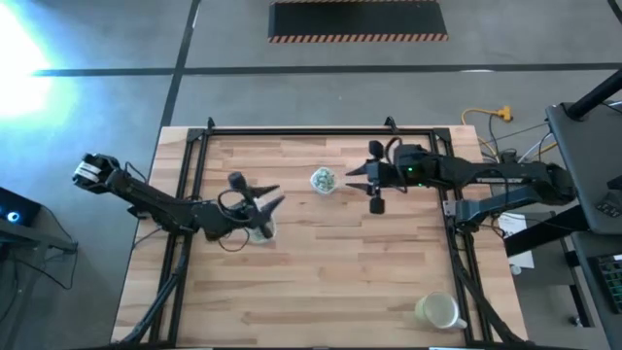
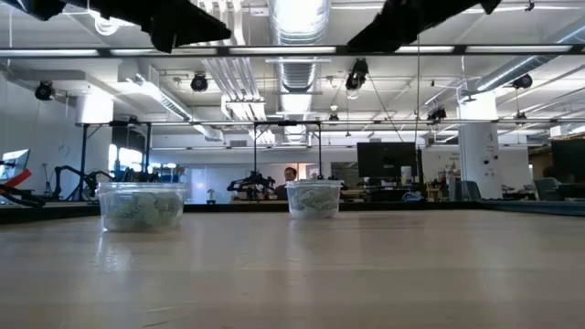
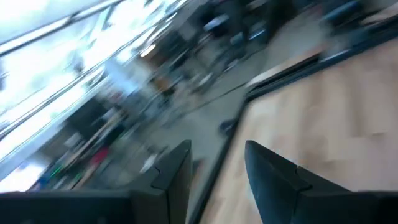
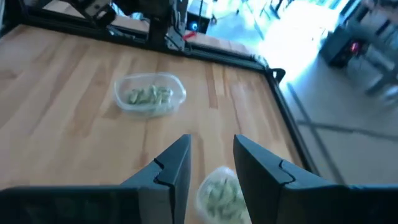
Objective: Pick and place items into bin
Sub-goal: Return to Home Position
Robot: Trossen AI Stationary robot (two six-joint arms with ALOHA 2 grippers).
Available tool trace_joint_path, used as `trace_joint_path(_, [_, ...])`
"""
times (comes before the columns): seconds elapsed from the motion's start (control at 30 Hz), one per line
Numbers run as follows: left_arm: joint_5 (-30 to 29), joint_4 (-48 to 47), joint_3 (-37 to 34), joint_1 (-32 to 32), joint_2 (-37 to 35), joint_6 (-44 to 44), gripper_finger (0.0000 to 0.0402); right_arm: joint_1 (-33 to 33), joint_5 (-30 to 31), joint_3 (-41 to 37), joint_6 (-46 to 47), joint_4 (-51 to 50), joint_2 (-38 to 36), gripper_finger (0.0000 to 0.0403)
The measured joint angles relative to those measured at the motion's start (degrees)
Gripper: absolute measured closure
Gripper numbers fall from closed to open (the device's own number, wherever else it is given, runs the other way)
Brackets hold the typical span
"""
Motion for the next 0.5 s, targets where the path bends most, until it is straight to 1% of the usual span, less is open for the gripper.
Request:
trace_joint_path(0.07, [8.1, -0.2, -0.2, 1.5, -0.6, 0.6, 0.0269, 0.0, 0.0, -0.4, 2.4, -2.7, -1.9, 0.0291])
trace_joint_path(0.1, [11.1, -0.3, -0.2, 2.3, -0.7, 0.6, 0.0269, 0.0, 0.0, -0.5, 3.5, -3.8, -2.8, 0.0291])
trace_joint_path(0.17, [15.7, -0.2, -0.3, 4.0, -0.8, 0.6, 0.0269, 0.0, 0.0, -0.9, 5.3, -5.7, -4.2, 0.0293])
trace_joint_path(0.27, [22.0, -1.1, -0.3, 6.5, -0.8, -0.1, 0.0269, 0.0, 0.0, -2.0, 6.7, -6.0, -5.3, 0.0296])
trace_joint_path(0.3, [25.0, -1.4, -0.3, 7.5, -0.7, -1.0, 0.0269, 0.0, 0.1, -2.2, 6.7, -5.9, -5.5, 0.0297])
trace_joint_path(0.37, [32.9, -1.9, -0.3, 10.0, -0.8, -3.2, 0.0269, 0.0, 0.1, -2.3, 6.1, -6.0, -5.4, 0.0298])
trace_joint_path(0.47, [47.6, -3.9, 0.1, 15.1, -0.5, -7.1, 0.0269, 0.0, 0.1, -2.4, 5.6, -5.1, -5.0, 0.0297])
trace_joint_path(0.5, [50.9, -4.4, 0.3, 16.9, -0.2, -8.1, 0.0269, 0.0, 0.1, -2.3, 5.1, -4.8, -4.9, 0.0296])
